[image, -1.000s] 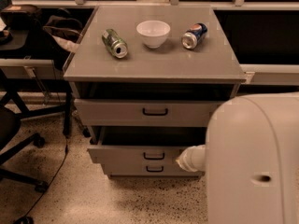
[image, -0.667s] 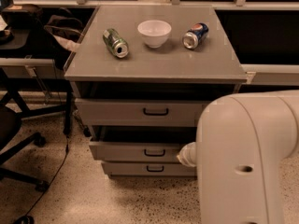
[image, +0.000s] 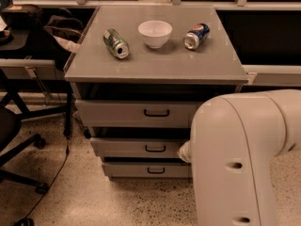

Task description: Close middle drawer

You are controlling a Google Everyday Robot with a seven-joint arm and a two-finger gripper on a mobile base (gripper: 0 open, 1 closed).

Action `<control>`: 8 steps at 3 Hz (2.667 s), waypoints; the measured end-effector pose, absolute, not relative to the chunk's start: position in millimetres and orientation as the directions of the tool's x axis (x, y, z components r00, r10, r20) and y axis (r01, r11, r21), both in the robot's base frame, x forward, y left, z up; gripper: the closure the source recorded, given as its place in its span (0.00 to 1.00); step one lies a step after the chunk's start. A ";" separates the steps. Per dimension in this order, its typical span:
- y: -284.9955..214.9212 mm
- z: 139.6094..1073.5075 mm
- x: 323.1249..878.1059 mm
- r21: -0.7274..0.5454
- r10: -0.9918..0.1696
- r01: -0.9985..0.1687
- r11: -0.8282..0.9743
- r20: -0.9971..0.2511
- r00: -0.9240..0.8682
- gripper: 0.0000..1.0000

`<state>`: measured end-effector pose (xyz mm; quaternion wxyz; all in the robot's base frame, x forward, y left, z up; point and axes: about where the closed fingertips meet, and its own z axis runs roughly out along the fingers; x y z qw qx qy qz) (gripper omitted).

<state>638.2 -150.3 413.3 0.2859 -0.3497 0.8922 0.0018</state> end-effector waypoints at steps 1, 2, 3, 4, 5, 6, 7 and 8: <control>-151.1 413.4 623.7 -0.184 -0.620 -0.632 0.753 -0.521 -0.587 0.52; -153.1 416.8 616.5 -0.183 -0.615 -0.630 0.755 -0.533 -0.581 0.29; -153.2 416.7 616.4 -0.183 -0.615 -0.630 0.755 -0.533 -0.581 0.06; -153.1 416.7 616.3 -0.183 -0.615 -0.630 0.755 -0.533 -0.581 0.00; -153.1 416.6 616.3 -0.183 -0.614 -0.630 0.755 -0.534 -0.581 0.00; -152.0 416.6 612.4 -0.183 -0.614 -0.630 0.755 -0.534 -0.581 0.00; -171.5 412.7 584.5 -0.142 -0.542 -0.566 0.812 -0.544 -0.640 0.00; -171.5 412.4 584.1 -0.142 -0.542 -0.566 0.812 -0.544 -0.641 0.00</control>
Offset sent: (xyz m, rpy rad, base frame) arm -0.0302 -0.0076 0.0099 0.0369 -0.0277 0.0055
